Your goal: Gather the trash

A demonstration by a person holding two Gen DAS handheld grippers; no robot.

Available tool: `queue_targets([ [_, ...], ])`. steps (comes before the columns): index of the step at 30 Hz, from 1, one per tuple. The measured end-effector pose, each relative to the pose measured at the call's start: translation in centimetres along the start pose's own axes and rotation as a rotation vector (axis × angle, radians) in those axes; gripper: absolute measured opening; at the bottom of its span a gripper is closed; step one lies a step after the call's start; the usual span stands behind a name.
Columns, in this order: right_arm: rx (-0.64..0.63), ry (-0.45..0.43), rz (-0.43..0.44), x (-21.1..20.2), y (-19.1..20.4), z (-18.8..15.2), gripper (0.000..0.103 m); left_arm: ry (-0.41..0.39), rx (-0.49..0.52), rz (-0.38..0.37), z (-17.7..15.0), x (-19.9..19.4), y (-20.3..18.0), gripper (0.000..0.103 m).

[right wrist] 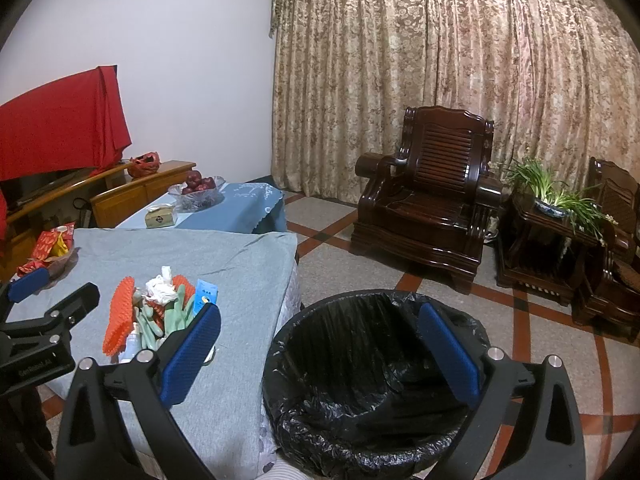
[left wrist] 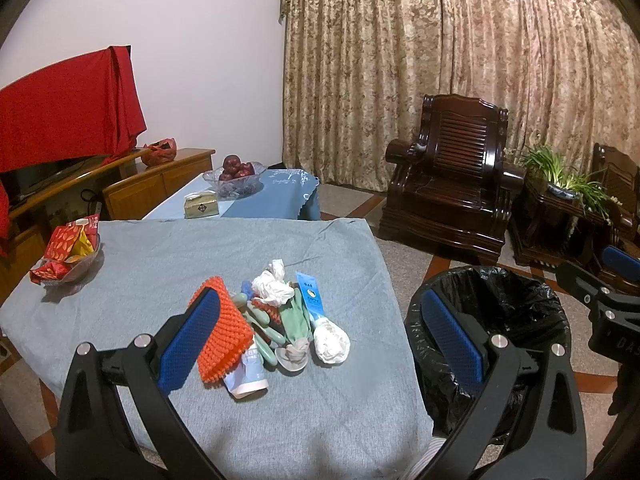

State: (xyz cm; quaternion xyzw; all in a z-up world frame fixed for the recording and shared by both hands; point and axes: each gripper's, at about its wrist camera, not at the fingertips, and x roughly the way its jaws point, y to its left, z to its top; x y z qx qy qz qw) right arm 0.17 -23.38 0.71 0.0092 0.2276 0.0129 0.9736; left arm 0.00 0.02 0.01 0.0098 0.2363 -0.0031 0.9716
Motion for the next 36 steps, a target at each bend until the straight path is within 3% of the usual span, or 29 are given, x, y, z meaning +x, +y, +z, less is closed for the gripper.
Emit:
queue_targets([
  [36,0.0,0.012,0.013,0.98,-0.02,-0.06,0.097,0.011,-0.004,0.009,-0.47,0.72,0.45,0.098],
])
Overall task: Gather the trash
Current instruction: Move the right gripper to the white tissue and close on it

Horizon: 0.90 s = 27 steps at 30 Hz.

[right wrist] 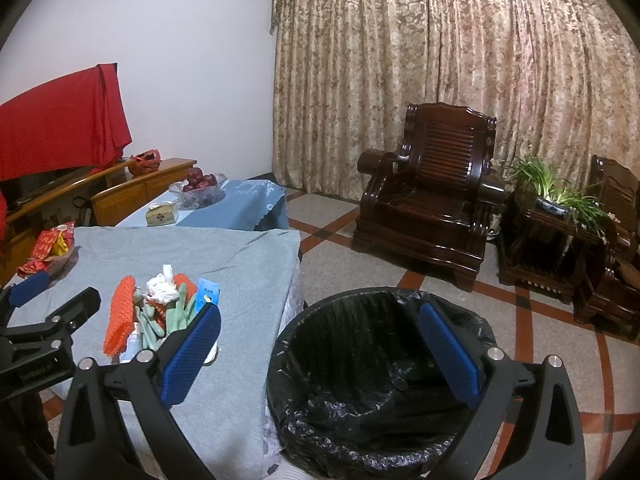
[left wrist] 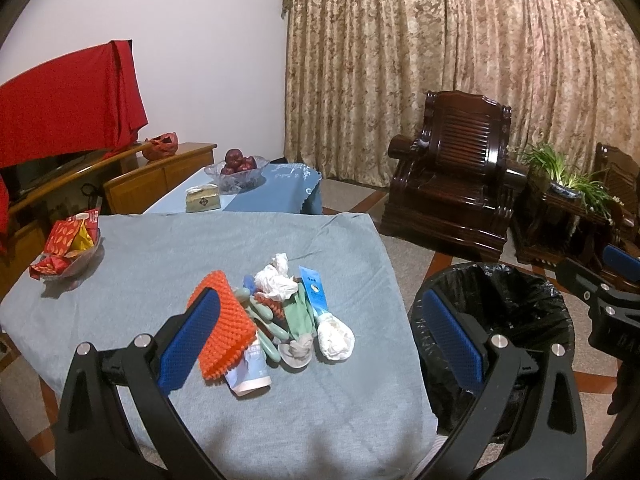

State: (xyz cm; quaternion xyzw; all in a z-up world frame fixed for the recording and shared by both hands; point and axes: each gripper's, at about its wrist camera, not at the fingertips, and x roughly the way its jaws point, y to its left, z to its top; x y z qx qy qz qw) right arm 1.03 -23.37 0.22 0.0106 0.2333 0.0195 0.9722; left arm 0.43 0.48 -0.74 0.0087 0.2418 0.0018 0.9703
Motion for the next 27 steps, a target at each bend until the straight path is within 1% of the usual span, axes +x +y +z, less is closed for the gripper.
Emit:
queue_targets([
  [5,-0.006,0.023,0.018,1.5,1.7,-0.2,0.097,0.011,-0.006,0.011,-0.3,0.9,1.2,0.098],
  [7,-0.012,0.029,0.028,2.1,2.3,-0.3,0.097,0.012,-0.002,0.028,-0.5,1.2,1.8,0.098],
  [11,-0.023,0.035,0.061,3.8,3.9,-0.2,0.097,0.025,0.001,0.075,-0.9,2.3,3.4,0.098],
  [18,-0.05,0.042,0.126,7.9,7.4,0.4,0.097,0.052,-0.018,0.178,-1.3,5.0,7.8,0.098],
  [20,-0.064,0.054,0.14,9.1,8.4,0.2,0.094,0.055,-0.034,0.203,-1.1,5.9,9.2,0.098],
  [22,-0.084,0.076,0.146,10.7,9.7,-0.3,0.089,0.054,-0.047,0.219,-1.1,6.6,10.3,0.098],
  [23,-0.095,0.098,0.154,11.6,10.4,-0.8,0.087,0.056,-0.053,0.228,-1.1,7.1,11.0,0.098],
  [25,-0.105,0.13,0.166,13.1,11.3,-1.6,0.081,0.07,-0.061,0.235,-1.5,8.0,11.9,0.098],
  [27,-0.117,0.172,0.182,14.7,12.3,-2.8,0.078,0.088,-0.066,0.237,-2.1,8.9,12.3,0.098],
])
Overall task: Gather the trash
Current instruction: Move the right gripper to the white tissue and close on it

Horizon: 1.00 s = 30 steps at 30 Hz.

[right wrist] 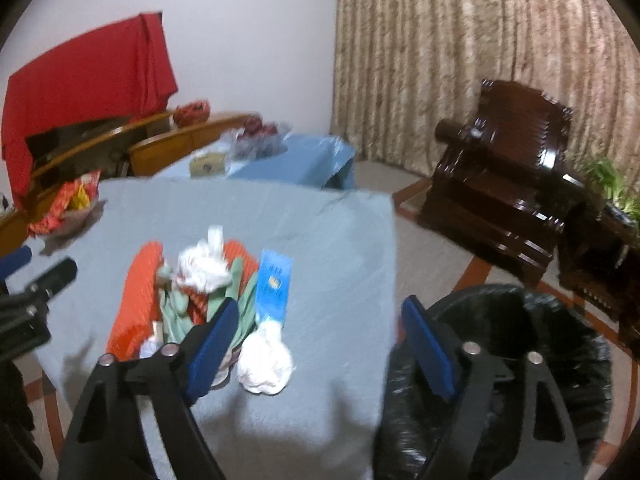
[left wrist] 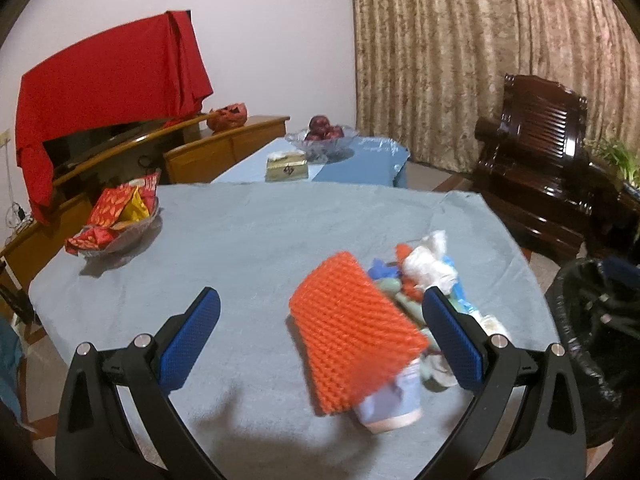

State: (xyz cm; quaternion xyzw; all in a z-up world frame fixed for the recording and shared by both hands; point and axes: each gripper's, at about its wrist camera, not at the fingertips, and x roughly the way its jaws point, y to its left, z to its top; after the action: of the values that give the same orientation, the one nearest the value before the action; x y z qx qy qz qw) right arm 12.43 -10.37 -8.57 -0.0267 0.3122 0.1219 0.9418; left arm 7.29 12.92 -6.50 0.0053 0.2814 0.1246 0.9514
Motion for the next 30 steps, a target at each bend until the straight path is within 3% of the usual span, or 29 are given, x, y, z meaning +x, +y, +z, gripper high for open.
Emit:
queue_targets([
  [9,-0.021,0.129,0.038,5.9,1.5,-2.7,0.067,0.059,0.001,-0.014,-2.1,3.1,1.3,0.098],
  [22,-0.056,0.2,0.093,8.1,2.5,-4.0,0.067,0.101,0.018,-0.051,-3.4,5.1,0.2,0.098],
  [27,-0.01,0.233,0.137,8.6,2.0,-4.1,0.066,0.109,0.021,-0.056,-3.6,5.3,0.0,0.098],
  [29,-0.028,0.243,0.175,8.6,2.2,-4.3,0.055,0.112,0.022,-0.06,-3.7,5.5,-0.1,0.098],
  [30,-0.031,0.245,0.196,8.5,2.4,-4.3,0.042,0.114,0.023,-0.061,-3.7,5.5,-0.3,0.098],
])
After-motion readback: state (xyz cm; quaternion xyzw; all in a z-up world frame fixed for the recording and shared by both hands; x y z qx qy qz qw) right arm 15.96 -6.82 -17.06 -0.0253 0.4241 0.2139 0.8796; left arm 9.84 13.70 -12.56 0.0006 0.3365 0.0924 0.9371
